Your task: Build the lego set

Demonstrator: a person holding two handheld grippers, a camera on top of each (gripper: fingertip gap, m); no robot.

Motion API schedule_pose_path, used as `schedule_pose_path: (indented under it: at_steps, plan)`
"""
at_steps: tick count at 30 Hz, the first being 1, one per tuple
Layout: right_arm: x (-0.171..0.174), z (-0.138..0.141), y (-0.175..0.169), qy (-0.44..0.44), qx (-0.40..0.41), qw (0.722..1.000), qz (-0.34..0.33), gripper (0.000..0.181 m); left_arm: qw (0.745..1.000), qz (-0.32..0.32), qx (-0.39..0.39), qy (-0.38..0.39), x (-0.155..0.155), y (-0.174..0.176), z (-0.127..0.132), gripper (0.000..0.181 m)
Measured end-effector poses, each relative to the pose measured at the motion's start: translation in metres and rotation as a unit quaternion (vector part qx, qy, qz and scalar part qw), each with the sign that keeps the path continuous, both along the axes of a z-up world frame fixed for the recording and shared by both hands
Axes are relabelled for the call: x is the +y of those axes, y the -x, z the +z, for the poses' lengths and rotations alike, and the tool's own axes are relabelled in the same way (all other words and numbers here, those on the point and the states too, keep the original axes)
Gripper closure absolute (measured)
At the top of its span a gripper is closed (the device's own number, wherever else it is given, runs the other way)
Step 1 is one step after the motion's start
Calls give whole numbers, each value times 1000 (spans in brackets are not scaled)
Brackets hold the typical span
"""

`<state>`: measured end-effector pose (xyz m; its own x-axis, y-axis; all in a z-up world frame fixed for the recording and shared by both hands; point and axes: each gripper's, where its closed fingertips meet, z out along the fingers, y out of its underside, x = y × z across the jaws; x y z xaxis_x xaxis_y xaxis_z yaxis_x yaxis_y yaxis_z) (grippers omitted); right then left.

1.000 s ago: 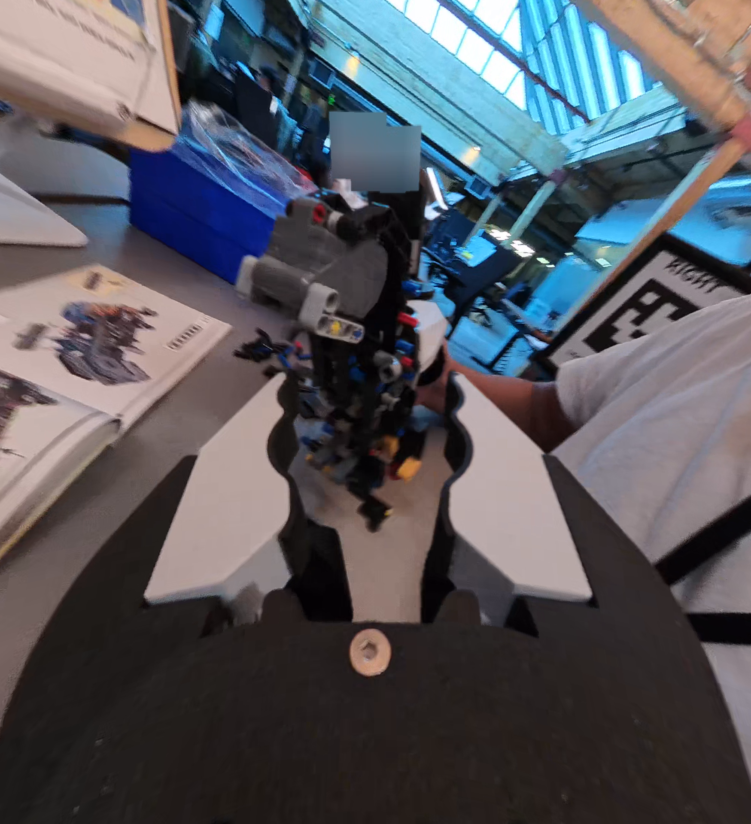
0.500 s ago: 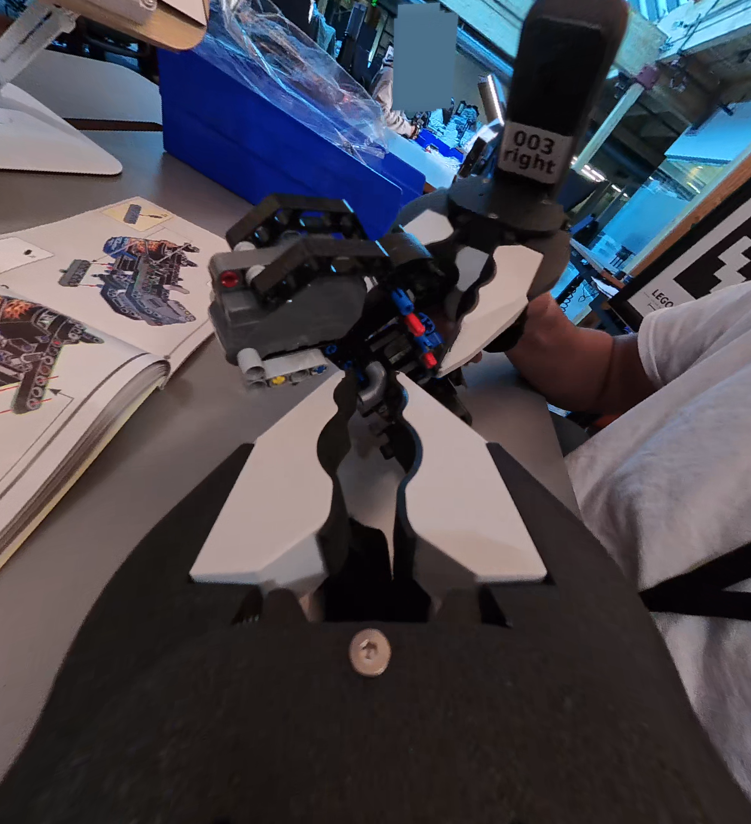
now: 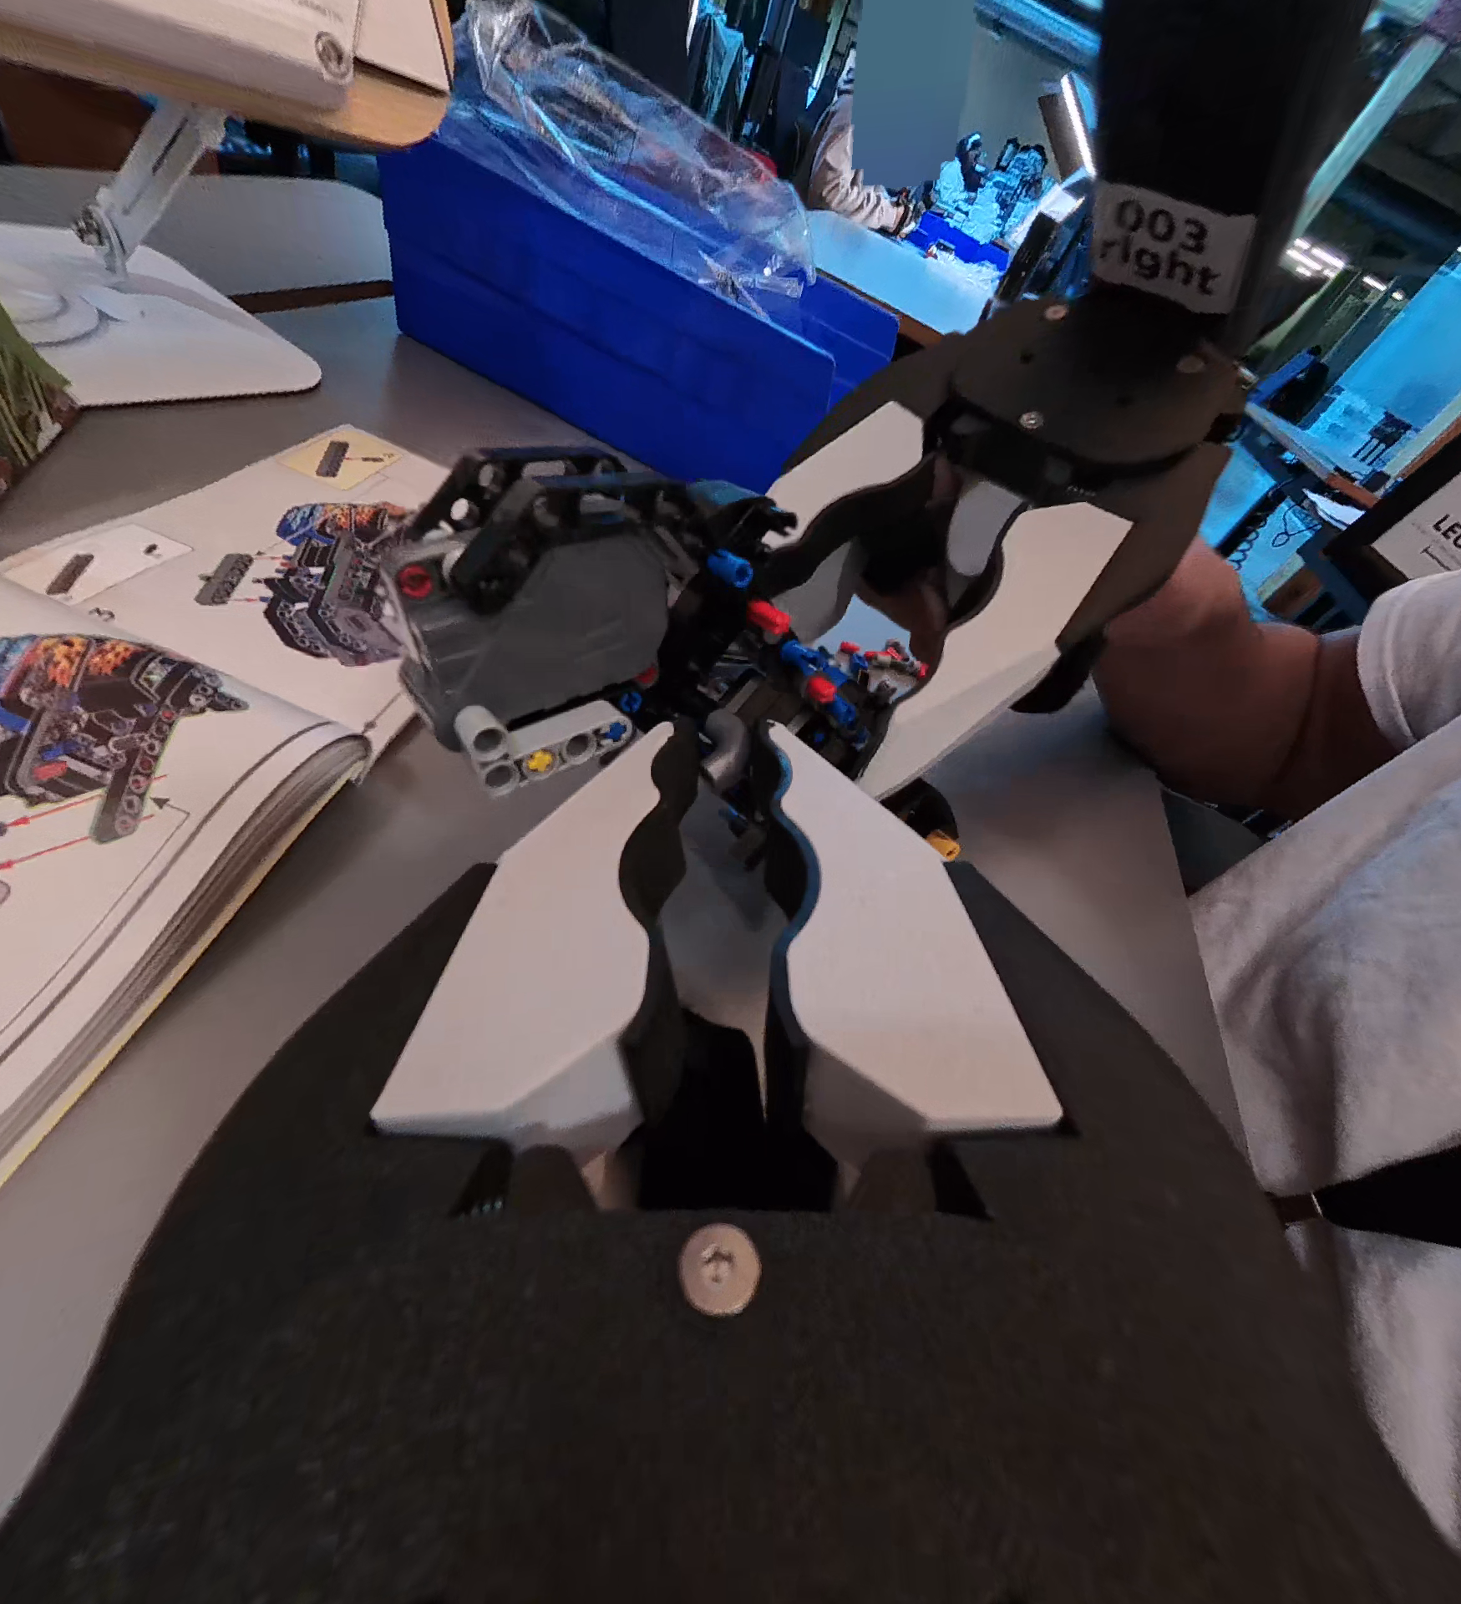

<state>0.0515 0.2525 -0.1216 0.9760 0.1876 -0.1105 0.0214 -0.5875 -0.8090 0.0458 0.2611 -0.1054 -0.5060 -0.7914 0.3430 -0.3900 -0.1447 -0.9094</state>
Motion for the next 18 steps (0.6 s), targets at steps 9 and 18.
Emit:
schedule_pose_path:
  at_steps: [9,18]
  plan:
    - [0,24,0,-75,253,962,66,121,996,10,-77,40,12,9,39,157]
    - [4,30,-8,-106,318,940,60,121,974,36,-1,224,46,-2,30,133]
